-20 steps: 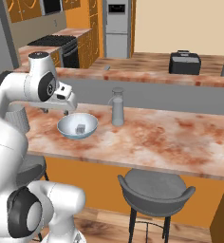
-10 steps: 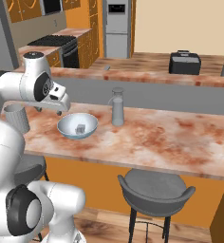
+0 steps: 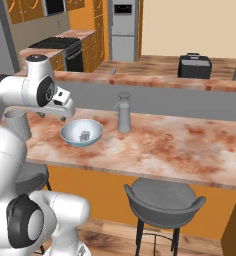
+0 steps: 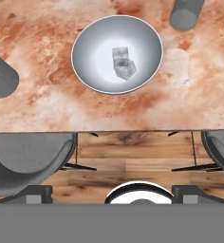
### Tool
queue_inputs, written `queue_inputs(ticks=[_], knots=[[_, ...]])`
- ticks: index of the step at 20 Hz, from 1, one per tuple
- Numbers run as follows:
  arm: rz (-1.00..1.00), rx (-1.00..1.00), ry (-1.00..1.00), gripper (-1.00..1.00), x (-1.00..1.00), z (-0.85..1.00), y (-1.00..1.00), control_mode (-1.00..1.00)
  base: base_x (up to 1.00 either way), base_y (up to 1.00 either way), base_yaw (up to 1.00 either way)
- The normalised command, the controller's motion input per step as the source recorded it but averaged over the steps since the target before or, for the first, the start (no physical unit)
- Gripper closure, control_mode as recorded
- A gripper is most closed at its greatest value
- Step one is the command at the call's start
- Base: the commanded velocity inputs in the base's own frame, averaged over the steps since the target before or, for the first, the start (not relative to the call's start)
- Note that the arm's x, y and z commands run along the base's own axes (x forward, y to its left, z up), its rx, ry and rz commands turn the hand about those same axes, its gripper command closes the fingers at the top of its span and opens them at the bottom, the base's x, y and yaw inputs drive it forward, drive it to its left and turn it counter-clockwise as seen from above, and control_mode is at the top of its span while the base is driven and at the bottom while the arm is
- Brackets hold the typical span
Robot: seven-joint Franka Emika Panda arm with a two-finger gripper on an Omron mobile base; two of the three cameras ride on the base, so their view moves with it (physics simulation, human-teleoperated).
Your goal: There are two ice cubes in the ice bowl. Place both ice cubes in the glass cup.
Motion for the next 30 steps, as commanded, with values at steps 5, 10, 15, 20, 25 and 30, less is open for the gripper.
queue_inputs(ticks=[5,10,15,20,25,30], knots=[[0.0,0.0,0.0,-1.0,0.14,0.0,-0.22,-1.0,0.0,0.0,0.0],[0.0,0.01,0.0,-1.0,0.19,0.0,-0.29,-1.0,0.0,0.0,0.0],[0.0,0.01,0.0,-1.0,0.16,-0.03,-0.22,-1.0,0.0,0.0,0.0],[0.0,0.02,0.02,-1.0,0.27,-0.03,-0.06,-1.0,0.0,0.0,0.0],[0.0,0.07,0.03,-1.0,0.37,0.0,0.0,-1.0,0.0,0.0,0.0],[0.0,0.06,0.01,-1.0,0.41,0.0,0.0,-1.0,0.0,0.0,0.0]])
